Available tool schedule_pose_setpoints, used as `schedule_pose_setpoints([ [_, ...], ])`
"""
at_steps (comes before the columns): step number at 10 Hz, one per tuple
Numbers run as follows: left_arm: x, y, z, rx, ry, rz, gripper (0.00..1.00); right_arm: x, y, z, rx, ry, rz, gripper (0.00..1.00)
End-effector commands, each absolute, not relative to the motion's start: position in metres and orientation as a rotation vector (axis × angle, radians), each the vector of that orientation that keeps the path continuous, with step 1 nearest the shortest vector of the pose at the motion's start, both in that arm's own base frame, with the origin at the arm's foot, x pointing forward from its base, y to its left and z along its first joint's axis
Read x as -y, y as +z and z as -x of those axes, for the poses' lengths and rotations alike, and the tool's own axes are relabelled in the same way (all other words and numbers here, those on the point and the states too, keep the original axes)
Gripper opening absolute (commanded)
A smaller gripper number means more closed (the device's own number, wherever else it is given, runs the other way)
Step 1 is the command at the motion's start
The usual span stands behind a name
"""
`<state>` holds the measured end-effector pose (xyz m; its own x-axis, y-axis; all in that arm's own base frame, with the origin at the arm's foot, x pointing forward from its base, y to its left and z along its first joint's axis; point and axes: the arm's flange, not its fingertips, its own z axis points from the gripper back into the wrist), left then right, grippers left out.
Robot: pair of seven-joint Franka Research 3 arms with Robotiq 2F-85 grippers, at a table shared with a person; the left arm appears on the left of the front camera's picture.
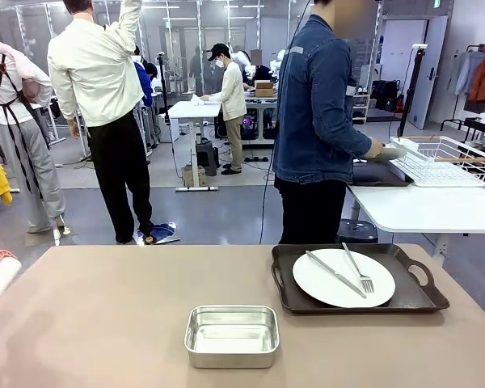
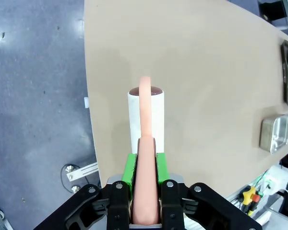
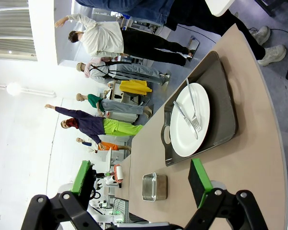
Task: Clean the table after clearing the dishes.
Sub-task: Place the Lint Roller back on top of the Airtight Container.
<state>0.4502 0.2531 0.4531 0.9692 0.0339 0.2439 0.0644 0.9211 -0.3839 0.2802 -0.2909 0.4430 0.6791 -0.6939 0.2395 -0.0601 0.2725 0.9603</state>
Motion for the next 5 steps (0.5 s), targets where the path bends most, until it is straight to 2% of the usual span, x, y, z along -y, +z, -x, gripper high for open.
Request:
schedule_pose_setpoints([
  [1,-0.254,0.457,-0.447,0.253,-0.021,0.399,0.21,0.291,0.446,-0.278,0.752,-0.468,-1.245,1.0],
  [3,-0.253,0.453,-0.45,0.25,-0.016,0.401,0.21,0.291,0.446,-0.278,0.752,-0.468,-1.245,1.0],
  [5,-0.192,0.482,-0.47,0.276,-0.295,0.377,0.21,0.291,0.446,-0.278,0.752,-0.468,-1.245,1.0],
])
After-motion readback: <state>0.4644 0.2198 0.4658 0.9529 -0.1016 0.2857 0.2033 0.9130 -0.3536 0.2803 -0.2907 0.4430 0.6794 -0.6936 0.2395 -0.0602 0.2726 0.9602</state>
